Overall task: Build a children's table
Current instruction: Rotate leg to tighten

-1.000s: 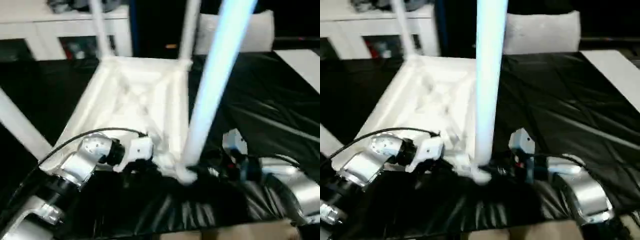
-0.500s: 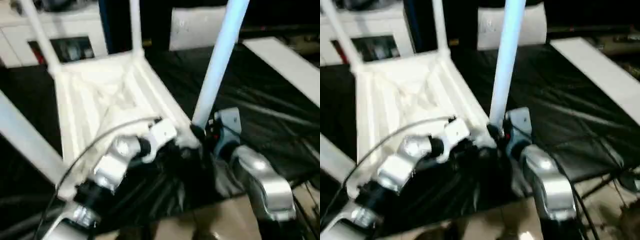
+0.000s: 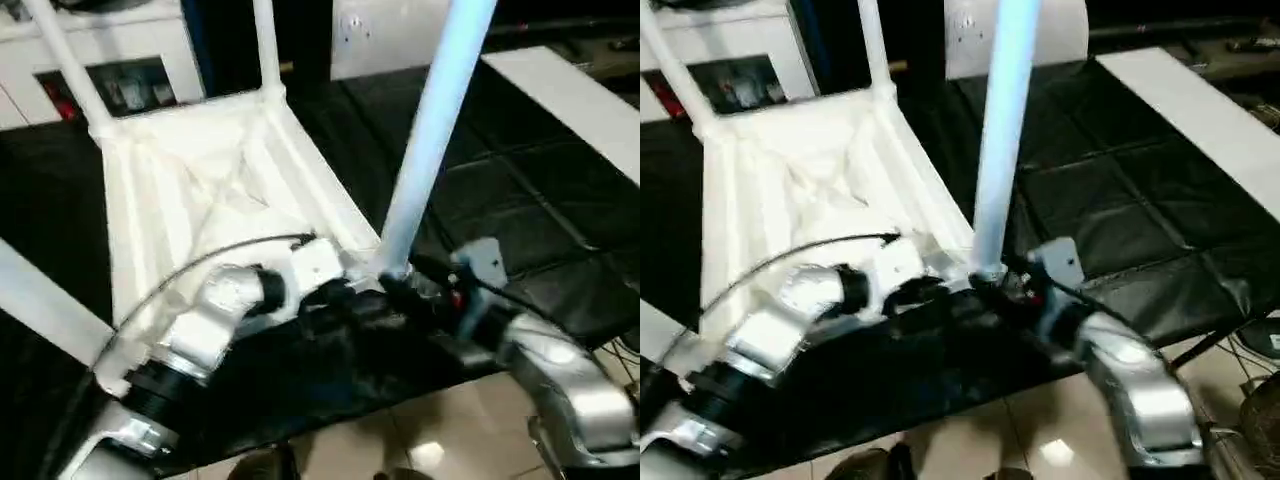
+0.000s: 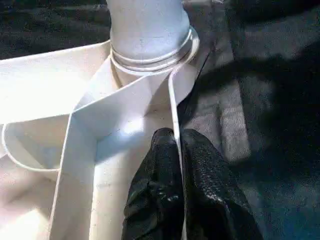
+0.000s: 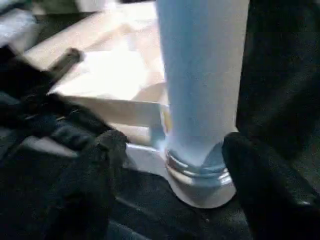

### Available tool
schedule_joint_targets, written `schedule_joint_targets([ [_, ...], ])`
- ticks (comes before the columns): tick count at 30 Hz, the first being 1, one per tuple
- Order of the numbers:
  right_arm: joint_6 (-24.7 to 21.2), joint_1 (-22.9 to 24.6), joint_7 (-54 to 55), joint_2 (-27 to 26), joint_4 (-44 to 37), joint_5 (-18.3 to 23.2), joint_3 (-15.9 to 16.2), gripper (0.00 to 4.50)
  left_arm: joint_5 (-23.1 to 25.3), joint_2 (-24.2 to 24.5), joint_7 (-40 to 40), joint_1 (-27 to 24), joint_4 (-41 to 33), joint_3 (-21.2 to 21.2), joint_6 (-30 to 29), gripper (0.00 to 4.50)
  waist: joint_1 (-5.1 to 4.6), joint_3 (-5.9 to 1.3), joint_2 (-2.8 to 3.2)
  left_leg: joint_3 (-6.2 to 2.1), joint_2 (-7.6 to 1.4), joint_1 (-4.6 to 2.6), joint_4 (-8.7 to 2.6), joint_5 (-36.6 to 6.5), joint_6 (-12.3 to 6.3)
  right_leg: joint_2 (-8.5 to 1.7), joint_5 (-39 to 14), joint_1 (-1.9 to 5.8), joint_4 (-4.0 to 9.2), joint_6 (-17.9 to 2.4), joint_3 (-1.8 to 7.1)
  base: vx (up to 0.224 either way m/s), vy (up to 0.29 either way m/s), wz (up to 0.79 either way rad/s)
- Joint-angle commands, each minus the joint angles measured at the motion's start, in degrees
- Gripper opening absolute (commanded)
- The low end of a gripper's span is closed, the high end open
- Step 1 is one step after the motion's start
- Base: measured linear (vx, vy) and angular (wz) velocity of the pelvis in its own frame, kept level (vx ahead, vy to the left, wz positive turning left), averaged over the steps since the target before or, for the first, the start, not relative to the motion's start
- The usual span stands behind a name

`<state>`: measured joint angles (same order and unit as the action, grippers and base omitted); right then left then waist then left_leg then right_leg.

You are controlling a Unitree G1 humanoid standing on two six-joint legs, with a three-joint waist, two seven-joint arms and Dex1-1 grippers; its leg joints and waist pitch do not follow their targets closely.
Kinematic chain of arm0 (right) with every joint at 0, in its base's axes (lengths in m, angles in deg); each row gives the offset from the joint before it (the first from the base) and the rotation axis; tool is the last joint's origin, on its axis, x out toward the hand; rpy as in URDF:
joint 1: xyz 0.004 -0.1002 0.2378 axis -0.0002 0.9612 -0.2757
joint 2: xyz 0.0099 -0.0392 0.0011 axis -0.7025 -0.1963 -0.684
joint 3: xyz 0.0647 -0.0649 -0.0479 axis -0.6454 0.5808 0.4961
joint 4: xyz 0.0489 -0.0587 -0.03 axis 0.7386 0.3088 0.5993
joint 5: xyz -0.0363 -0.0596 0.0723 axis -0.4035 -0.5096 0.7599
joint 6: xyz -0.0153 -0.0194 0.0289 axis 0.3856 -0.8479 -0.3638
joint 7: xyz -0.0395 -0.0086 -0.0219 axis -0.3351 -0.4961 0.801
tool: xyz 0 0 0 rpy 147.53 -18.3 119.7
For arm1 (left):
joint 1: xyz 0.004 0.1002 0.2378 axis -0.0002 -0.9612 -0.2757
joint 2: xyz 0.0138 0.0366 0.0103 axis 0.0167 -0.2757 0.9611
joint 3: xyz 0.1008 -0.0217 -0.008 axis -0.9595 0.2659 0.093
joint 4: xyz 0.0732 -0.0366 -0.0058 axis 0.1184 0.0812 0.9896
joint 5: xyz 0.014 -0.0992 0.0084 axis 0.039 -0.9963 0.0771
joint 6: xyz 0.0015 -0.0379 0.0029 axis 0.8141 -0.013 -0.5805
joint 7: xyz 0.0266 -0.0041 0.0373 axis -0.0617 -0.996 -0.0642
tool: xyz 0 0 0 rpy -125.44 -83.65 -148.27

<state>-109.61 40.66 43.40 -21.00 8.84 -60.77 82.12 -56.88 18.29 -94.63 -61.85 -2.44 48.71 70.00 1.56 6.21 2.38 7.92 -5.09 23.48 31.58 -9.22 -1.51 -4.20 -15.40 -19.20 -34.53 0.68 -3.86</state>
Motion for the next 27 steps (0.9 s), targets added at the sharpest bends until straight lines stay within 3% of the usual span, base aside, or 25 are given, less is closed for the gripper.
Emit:
schedule_joint_targets([
  [1, 0.94, -0.78, -5.38, 2.6, -0.43, 2.13, -1.17, 3.74, -1.49, 1.39, -6.14, -1.76, 3.32, -2.13, 3.36, 0.0, -0.06, -2.93, -1.99, -2.75, -7.94, -0.56, -2.78, -7.23, -10.39, -8.04, 8.69, 1.27, 3.67, -15.03, 3.94, 0.0, 0.0, 0.0],
  [4, 1.27, -1.65, -9.59, 5.17, 0.71, 3.55, -1.53, 3.95, -2.99, 2.21, -9.94, -1.6, 3.95, -1.99, 5.16, 0.0, 0.33, -3.18, -2.03, -1.93, -8.48, -1.06, -2.53, -5.86, -11.39, -7.1, 9.14, 0.77, 3.0, -15.17, 3.46, 0.0, 0.0, 0.0],
  [5, 1.58, -2.13, -11.77, 6.41, 1.41, 4.22, -1.47, 4.02, -3.64, 2.59, -11.68, -1.4, 4.42, -2.03, 6.16, 0.0, 0.19, -3.24, -2.23, -1.97, -8.64, -1.01, -2.55, -5.67, -11.66, -6.98, 9.05, 0.82, 2.81, -15.33, 3.38, 0.0, 0.0, 0.0],
  [6, 1.77, -2.7, -13.84, 7.49, 1.86, 4.87, -1.27, 4.11, -4.16, 3.09, -13.5, -1.17, 4.79, -2.3, 7.02, 0.0, 0.3, -3.55, -2.01, -1.89, -8.78, -1.25, -2.36, -4.77, -12.25, -6.74, 9.89, 0.66, 2.44, -15.72, 3.25, 0.0, 0.0, 0.0],
  [8, 2.94, -4.18, -19.11, 10.1, 3.57, 5.55, -0.05, 4.11, -5.22, 4.23, -17.6, -0.28, 5.99, -3.22, 8.86, 0.0, 0.32, -3.45, -1.94, -1.78, -8.91, -1.25, -2.23, -4.23, -13.25, -6.73, 10.36, 0.39, 2.18, -16.4, 3.22, 0.0, 0.0, 0.0],
  [9, 3.66, -4.86, -21.74, 11.28, 4.56, 5.65, 0.71, 4.11, -5.61, 4.71, -19.4, 0.17, 6.45, -3.62, 9.43, 0.0, 0.32, -3.51, -2.26, -1.66, -8.58, -1.02, -2.1, -5.3, -12.99, -6.81, 8.67, 0.62, 2.22, -16.87, 3.06, 0.0, 0.0, 0.0],
  [12, 4.96, -6.35, -27.13, 13.39, 7.08, 5.24, 2.76, 4.11, -6.08, 5.5, -23.54, 1.41, 7.38, -4.59, 11.2, 0.0, 0.8, -3.3, -2.26, -1.18, -8.79, -1.25, -2.24, -8.13, -10.82, -6.95, 3.28, 0.37, 2.75, -17.09, 3.28, 0.0, 0.0, 0.0],
  [14, 5.84, -7.11, -29.45, 14.08, 8.46, 4.7, 3.9, 4.11, -6.33, 5.56, -25.49, 1.99, 7.94, -4.86, 11.87, 0.0, 0.97, -3.45, -1.97, -1.27, -9.08, -1.62, -2.47, -8.54, -10.18, -6.63, 3.16, 0.1, 2.5, -17.51, 3.2, 0.0, 0.0, 0.0],
  [17, 8.73, -9.23, -32.9, 14.83, 12.08, 2.94, 6.3, 4.11, -6.36, 5.78, -29.2, 3.08, 8.97, -5.69, 13.76, 0.0, 1.33, -3.72, -2.33, -0.99, -9.07, -1.89, -2.41, -8.14, -10.03, -6.74, 5.7, 0.01, 2.16, -18.54, 3.12, 0.0, 0.0, 0.0],
  [19, 9.61, -10.15, -33.86, 14.86, 13.55, 2.48, 7.04, 3.85, -6.23, 5.92, -30.29, 3.5, 9.4, -6.16, 14.57, 0.0, 1.8, -3.52, -2.43, -0.52, -8.93, -1.78, -2.48, -10.26, -8.55, -7.08, 3.04, -0.03, 2.61, -18.73, 3.29, 0.0, 0.0, 0.0],
  [27, 11.92, -15.33, -39.24, 13.06, 18.79, 1.78, 10.8, 3.2, -4.95, 5.48, -34.77, 6.37, 12.68, -8.23, 18.51, 0.0, 2.52, -3.51, -2.73, 0.05, -9.44, -2.21, -3.09, -14.19, -4.88, -7.29, -1.29, -0.49, 2.5, -18.97, 3.31, 0.0, 0.0, 0.0],
])
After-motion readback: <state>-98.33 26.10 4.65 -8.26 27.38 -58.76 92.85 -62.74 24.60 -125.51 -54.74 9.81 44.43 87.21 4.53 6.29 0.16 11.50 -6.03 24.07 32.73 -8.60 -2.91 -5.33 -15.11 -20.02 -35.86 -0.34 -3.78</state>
